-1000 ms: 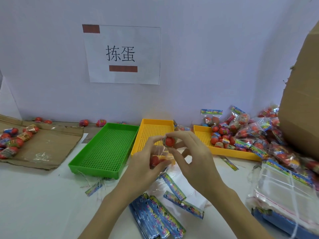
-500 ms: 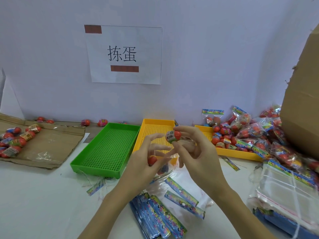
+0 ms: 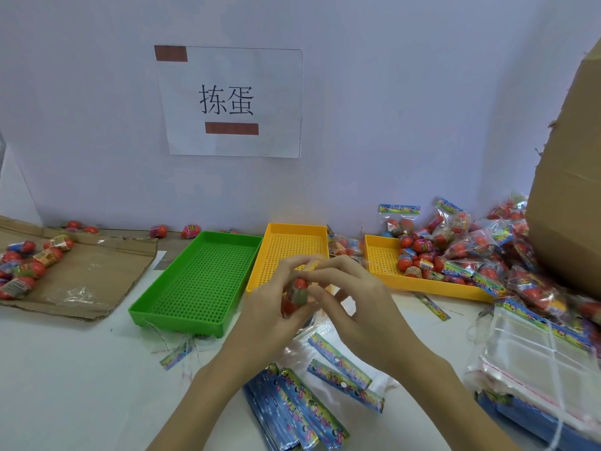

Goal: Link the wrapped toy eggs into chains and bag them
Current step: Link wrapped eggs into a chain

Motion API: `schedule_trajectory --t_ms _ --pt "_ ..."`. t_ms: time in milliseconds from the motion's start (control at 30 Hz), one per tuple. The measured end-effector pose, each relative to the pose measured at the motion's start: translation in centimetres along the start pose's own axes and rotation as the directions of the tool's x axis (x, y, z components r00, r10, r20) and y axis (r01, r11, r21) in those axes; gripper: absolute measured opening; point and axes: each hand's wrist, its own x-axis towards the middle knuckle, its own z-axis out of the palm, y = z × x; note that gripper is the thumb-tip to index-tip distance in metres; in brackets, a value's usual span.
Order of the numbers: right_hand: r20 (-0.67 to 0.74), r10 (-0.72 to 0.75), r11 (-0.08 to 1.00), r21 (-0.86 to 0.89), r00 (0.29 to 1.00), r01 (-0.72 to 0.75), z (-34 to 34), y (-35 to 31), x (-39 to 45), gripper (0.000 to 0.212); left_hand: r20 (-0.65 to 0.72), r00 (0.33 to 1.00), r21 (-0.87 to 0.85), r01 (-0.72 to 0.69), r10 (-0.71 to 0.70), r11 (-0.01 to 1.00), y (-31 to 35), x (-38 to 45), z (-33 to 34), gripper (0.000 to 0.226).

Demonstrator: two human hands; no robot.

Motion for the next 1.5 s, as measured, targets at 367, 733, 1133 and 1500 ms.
schedule_trajectory --t_ms 367,733,1133,1500 --pt "-0.166 0.03 1.0 -0.003 0.986 -0.031 -1.3 1.7 0.7 0.024 -0.106 0.971 -0.175 0.196 -0.216 0.965 -0.7 0.5 0.0 0.044" --pt "-0.318 0.686 0.39 -0.599 0.655 -0.699 -4.0 10.4 -0.7 0.047 -0.041 0.97 -0.376 0.206 -0.238 0.903 -0.2 0.5 0.4 0.047" --pt "-0.412 0.437 0.78 -0.269 0.799 -0.565 -3.6 9.9 0.1 0.019 -0.002 0.947 -0.39 0.296 -0.322 0.872 -0.4 -0.1 1.3 0.047" --pt "-0.12 0.162 0.953 0.278 0.979 -0.124 -1.3 1.2 0.8 0.024 -0.033 0.963 -0.322 0.244 -0.268 0.915 -0.6 -0.1 1.5 0.047"
